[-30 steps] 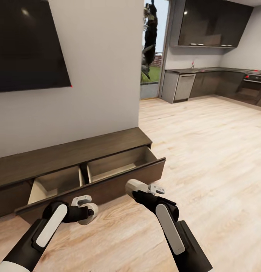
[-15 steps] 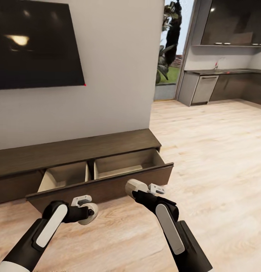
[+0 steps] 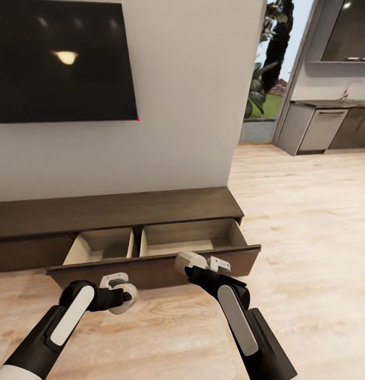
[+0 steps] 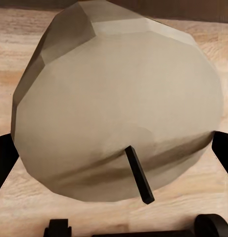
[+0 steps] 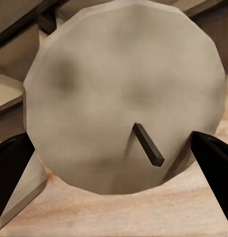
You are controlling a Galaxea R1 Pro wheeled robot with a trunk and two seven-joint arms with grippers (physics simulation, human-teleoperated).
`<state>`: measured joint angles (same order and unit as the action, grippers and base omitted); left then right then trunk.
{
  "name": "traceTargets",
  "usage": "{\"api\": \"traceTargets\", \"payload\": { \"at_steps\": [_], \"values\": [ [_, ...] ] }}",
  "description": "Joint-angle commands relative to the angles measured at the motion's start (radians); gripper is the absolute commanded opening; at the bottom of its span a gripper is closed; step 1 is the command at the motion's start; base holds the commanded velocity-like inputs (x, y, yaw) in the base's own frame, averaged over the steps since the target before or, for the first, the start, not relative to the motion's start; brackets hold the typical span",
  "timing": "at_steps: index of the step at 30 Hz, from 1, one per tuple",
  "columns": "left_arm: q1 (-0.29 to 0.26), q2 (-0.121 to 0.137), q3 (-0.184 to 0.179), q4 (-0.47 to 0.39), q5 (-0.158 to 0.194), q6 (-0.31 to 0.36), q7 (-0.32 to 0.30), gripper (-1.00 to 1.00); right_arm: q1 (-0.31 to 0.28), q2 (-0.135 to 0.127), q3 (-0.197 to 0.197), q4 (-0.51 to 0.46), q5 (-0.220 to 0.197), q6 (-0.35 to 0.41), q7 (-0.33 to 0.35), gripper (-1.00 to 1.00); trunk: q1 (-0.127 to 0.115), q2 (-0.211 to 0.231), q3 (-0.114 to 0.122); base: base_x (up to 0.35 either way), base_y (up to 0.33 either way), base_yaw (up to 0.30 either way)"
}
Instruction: Place each of the two pumpkins and all three candles from the living room inside a cabinet in the living room (use any cabinet), then make sure every cabinet is closed, and position the cauldron so it is next to a table in the living room.
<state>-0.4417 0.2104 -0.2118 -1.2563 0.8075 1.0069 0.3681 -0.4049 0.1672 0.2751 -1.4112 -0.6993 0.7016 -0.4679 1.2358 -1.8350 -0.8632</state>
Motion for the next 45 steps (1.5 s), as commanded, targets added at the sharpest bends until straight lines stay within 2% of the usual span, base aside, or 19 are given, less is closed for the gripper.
{"api": "traceTargets", "payload": {
  "at_steps": [1,17,23,45],
  "values": [
    [0.000,0.000,-0.002,0.000,0.002,0.000,0.000,-1.00,0.000,0.000,0.000,0.000,-0.001,-0.001,0.000,-1.00,0.000,0.000,0.000,0.289,-0.120,0.290],
    [0.000,0.000,-0.010,0.000,0.001,0.001,0.000,-1.00,0.000,-0.004,-0.002,-0.004,-0.007,-0.001,0.007,-1.00,0.000,0.000,0.000,0.180,-0.243,0.289],
    [0.000,0.000,0.001,0.000,0.003,0.005,0.000,-1.00,0.000,-0.004,-0.007,-0.004,-0.009,-0.002,0.008,-1.00,0.000,0.000,0.004,0.006,-0.041,-0.021],
    [0.000,0.000,0.003,-0.018,0.002,0.013,0.000,-1.00,0.000,-0.002,-0.002,-0.003,-0.007,-0.001,0.002,-1.00,-0.084,0.154,0.077,0.000,-0.001,-0.039]
  ]
}}
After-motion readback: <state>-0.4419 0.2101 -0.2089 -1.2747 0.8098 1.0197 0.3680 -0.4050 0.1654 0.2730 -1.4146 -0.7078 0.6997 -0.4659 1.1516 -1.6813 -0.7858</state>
